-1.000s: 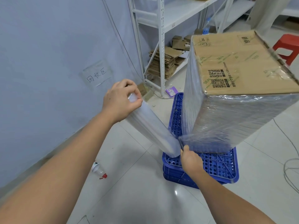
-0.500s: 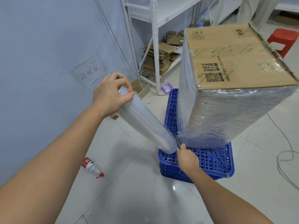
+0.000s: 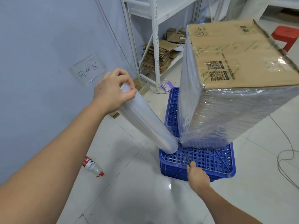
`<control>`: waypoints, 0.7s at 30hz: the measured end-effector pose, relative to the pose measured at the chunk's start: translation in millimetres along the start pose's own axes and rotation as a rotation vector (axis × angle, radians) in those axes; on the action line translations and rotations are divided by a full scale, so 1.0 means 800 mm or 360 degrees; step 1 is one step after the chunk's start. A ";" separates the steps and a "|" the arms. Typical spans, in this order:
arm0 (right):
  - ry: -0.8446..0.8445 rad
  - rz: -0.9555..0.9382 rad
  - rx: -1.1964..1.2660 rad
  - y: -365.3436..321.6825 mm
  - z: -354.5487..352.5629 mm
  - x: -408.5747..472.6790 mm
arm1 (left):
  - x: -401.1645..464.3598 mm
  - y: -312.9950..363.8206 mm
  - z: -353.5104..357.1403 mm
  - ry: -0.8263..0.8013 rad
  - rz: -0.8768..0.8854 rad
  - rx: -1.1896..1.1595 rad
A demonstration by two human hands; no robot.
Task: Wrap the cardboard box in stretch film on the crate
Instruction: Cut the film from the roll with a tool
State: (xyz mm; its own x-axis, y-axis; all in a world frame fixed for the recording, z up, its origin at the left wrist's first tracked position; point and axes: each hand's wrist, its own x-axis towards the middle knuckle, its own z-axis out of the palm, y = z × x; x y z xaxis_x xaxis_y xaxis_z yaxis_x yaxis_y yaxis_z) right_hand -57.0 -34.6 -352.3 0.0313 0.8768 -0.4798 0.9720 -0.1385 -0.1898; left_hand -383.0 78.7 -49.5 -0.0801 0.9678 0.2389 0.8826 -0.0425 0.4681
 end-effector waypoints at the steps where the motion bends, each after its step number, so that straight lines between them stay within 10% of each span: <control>1: 0.0029 -0.0016 0.0006 -0.005 0.001 -0.001 | 0.001 0.000 -0.001 0.0004 0.0000 0.0010; 21: 0.0043 -0.0103 -0.0118 -0.020 -0.026 0.036 | 0.001 0.007 -0.003 -0.0030 0.0017 0.0000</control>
State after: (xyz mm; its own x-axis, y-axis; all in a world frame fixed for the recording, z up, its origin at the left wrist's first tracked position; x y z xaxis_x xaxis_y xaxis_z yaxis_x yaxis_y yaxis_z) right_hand -66.7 2.4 -345.4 -0.0268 0.8951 -0.4452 0.9867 -0.0477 -0.1554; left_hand -378.9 78.4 -44.6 -0.0619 0.9718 0.2274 0.8834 -0.0526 0.4656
